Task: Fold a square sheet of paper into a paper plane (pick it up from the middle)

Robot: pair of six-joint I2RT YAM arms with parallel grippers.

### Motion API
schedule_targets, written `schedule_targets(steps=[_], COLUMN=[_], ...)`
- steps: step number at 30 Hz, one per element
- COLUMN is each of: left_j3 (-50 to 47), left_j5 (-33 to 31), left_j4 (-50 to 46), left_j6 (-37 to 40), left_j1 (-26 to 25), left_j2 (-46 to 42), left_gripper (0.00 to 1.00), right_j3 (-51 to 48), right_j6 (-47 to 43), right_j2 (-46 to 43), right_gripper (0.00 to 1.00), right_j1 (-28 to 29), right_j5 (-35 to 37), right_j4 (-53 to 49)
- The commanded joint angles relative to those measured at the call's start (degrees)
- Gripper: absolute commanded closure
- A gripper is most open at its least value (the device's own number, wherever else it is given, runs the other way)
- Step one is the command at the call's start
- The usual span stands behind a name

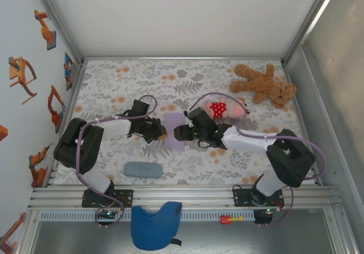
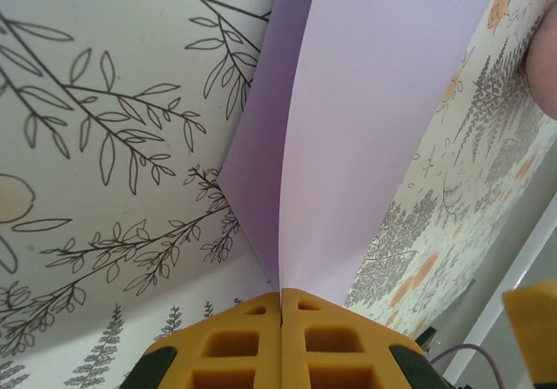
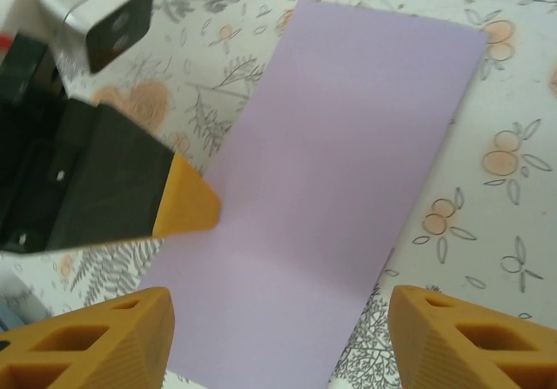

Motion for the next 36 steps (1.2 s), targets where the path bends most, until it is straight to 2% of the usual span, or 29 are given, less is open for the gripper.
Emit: schedule_targets(steps=[1,3,8,13,17,24,29,36], left_j3=[0.0,0.0,0.2,0.4,0.6,0.6,0.8,0.9], left_j5=[0.7,0.6,0.7,0.7,0.7,0.7,0.8,0.7], left_j4=[-0.8,-0.9,-1.0,-1.4,-1.6,-1.7,-1.8,-2.0], left_j6=[-1.5,-1.7,-1.9,-2.0,-2.1,-2.2,-2.3,-2.4], left_j1=[0.2,0.2,0.2,0.2,0.2,0.1,0.1,0.0], left_j2=[-1.8,-1.7,-1.6,-1.7,-1.7,-1.6,-1.6,-1.6], left_gripper=[1.0,1.0,1.0,1.0,1.0,1.0,1.0,0.98], right_j3=[-1.8,-2.0,-0.5,3.1,4.8,5.5,3.7,2.7], right_j6=[-7.5,-10.9,-17.0,-19.3,-21.5,-22.3,-22.3,-22.4], right_j2=[-1.3,-0.8,1.1,5.3,8.5,11.1,9.0,8.2], right_gripper=[0.44,0.48,0.45,0.43,0.41,0.42,0.49,0.68], right_j1=[1.9,3.1,7.2,9.9,12.6,13.7,13.7,13.6], right_j5=[1.2,0.5,3.5,5.6,10.4,16.8,19.7,20.1], right_j4=[3.9,5.1,4.5,1.5,0.7,0.9,3.2,4.1])
